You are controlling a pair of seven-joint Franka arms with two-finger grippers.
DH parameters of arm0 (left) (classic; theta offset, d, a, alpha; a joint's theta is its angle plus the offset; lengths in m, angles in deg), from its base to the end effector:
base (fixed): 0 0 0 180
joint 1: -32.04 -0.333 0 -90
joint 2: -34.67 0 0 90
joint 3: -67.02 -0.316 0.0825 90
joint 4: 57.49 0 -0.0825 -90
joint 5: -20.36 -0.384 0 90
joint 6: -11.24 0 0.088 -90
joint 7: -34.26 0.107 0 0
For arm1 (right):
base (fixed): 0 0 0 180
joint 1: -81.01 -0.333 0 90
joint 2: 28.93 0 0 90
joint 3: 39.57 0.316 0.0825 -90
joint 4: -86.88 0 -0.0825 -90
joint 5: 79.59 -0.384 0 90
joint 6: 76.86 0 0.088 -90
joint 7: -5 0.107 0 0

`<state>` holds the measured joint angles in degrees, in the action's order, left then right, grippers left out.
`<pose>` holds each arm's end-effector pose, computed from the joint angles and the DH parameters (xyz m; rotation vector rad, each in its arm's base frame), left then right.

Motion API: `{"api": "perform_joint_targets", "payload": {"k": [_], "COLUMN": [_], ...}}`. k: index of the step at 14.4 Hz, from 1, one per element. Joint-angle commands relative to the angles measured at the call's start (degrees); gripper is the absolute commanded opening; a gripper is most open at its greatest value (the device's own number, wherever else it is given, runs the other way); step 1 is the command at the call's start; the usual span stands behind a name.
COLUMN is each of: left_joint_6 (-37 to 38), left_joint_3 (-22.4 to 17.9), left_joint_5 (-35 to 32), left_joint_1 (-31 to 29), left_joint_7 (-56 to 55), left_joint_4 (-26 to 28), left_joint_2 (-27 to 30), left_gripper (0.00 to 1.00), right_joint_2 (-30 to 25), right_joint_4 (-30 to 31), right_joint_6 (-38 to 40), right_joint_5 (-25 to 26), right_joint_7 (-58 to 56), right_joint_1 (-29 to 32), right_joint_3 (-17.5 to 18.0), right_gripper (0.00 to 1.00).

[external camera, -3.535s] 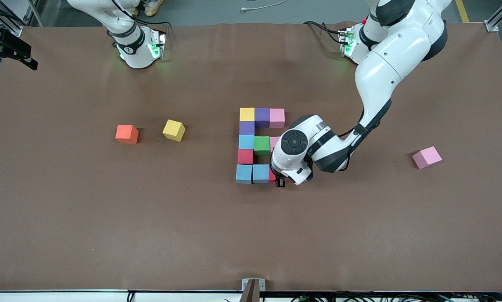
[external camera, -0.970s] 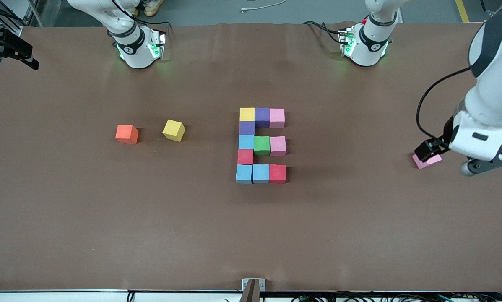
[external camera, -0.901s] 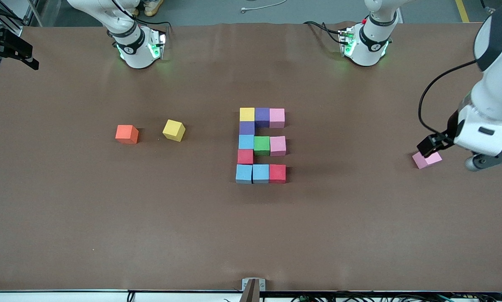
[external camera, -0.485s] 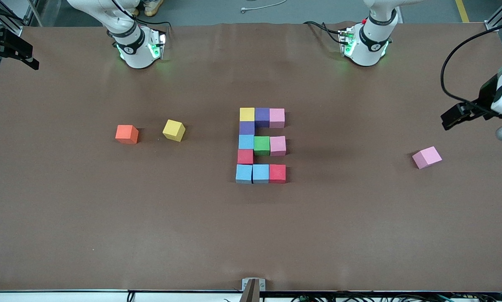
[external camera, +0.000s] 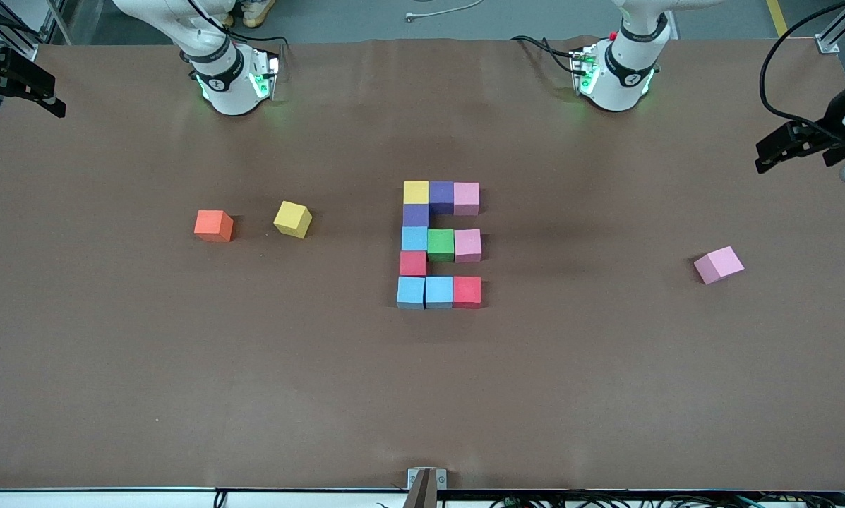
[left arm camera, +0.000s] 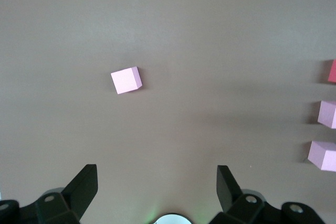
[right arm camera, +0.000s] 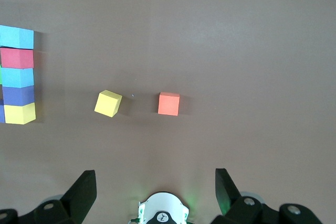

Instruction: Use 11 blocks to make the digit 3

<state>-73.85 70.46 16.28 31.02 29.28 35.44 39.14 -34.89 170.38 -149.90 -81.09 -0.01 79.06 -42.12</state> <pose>0.5207 -0.0152 0.6355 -3.0601 -0.0750 0.0826 0.4858 -0.0033 0.7057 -3.1028 -0.1305 0.1197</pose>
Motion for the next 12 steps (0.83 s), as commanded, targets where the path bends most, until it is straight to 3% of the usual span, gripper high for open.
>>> {"api": "perform_joint_targets", "payload": {"k": [1,12], "left_joint_6": [-0.52,1.06], "left_joint_3": [-0.54,1.14], "left_joint_5": [0.91,3.37], "left_joint_1": [1.29,1.55], "left_joint_7": [1.21,2.17], "left_joint_4": [3.13,2.52], "left_joint_2": [2.82,2.55], "left_gripper": [1.00,1.00], "right_joint_2": [-1.16,-1.16], "right_joint_4": [1.06,1.06], "right_joint_6": [-0.08,-0.26], "right_joint_5": [0.10,0.10], "right_joint_7": [-0.09,-0.09], "right_joint_1": [-0.68,-1.30], "right_joint_3": [0.00,0.00], "right_gripper": [1.00,1.00]}}
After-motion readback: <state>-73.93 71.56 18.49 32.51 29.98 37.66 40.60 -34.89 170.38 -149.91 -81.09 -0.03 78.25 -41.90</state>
